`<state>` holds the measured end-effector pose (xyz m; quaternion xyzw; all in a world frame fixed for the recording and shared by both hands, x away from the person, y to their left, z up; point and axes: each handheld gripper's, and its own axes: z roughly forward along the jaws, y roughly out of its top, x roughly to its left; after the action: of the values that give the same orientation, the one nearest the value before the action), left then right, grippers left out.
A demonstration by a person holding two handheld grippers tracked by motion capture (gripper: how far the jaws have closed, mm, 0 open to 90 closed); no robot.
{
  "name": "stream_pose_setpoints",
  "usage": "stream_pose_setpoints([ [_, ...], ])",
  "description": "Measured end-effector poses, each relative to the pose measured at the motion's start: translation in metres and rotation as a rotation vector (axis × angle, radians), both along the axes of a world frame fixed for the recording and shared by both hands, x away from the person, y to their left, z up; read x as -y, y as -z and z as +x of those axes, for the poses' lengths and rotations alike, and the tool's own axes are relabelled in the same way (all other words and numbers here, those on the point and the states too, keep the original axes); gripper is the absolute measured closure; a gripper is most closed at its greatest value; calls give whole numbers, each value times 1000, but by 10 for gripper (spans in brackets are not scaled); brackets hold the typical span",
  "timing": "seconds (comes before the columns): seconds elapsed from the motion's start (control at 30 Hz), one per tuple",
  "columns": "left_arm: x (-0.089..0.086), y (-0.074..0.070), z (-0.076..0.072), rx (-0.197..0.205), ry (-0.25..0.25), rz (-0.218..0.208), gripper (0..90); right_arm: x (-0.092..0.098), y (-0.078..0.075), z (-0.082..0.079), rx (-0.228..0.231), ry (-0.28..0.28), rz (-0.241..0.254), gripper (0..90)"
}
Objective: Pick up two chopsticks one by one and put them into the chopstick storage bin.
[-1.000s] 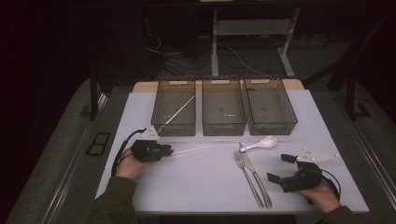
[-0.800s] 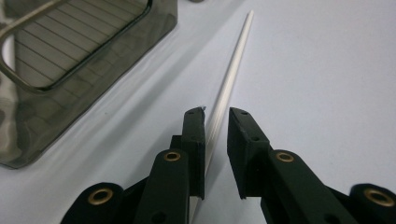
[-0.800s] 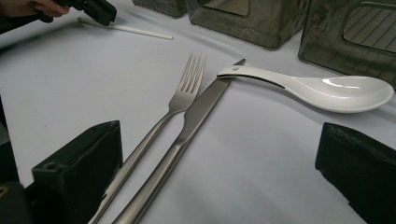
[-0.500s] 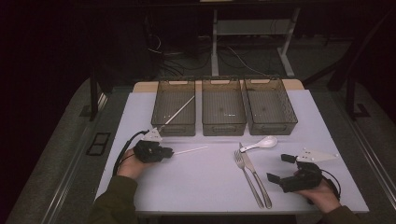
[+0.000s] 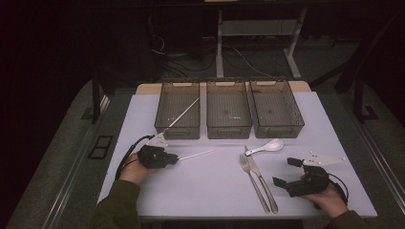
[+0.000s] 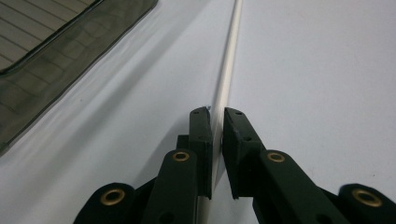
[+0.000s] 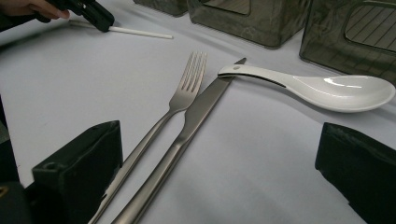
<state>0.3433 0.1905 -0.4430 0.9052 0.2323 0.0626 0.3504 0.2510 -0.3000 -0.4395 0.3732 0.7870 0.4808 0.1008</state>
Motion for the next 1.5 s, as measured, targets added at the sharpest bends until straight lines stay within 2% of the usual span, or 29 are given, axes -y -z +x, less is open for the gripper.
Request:
stream_pose_setpoints([
  [0.23, 7, -4, -4, 32, 33, 66, 829, 0, 0, 0, -1, -3, -1, 9],
  [0.33, 7, -4, -5, 2, 43, 33, 842, 0, 0, 0, 0, -3, 0, 9],
  [0.47, 8, -4, -5, 4, 45, 39, 842, 0, 0, 0, 4, 0, 1, 9],
  [0.53, 8, -3, -5, -5, 35, 23, 843, 0, -1, -1, 4, 1, 2, 9],
  [0.6, 8, -4, -5, -2, 29, 34, 845, 0, -1, -1, 4, 0, 1, 9],
  [0.77, 7, -6, -6, -10, 6, 5, 845, 0, -1, -1, 4, 1, 2, 9],
  [0.87, 6, -10, -7, -4, 7, 1, 845, 0, -1, -1, 4, 0, 3, 9],
  [1.1, 4, -22, -13, 22, -7, -73, 845, 0, -1, -1, 5, 0, 2, 9],
  [1.4, 1, -45, -22, 97, -12, -168, 844, 0, -1, -1, 4, 0, 2, 9],
  [1.5, 0, -53, -24, 113, -15, -215, 844, 0, -1, -1, 4, 0, 2, 9],
])
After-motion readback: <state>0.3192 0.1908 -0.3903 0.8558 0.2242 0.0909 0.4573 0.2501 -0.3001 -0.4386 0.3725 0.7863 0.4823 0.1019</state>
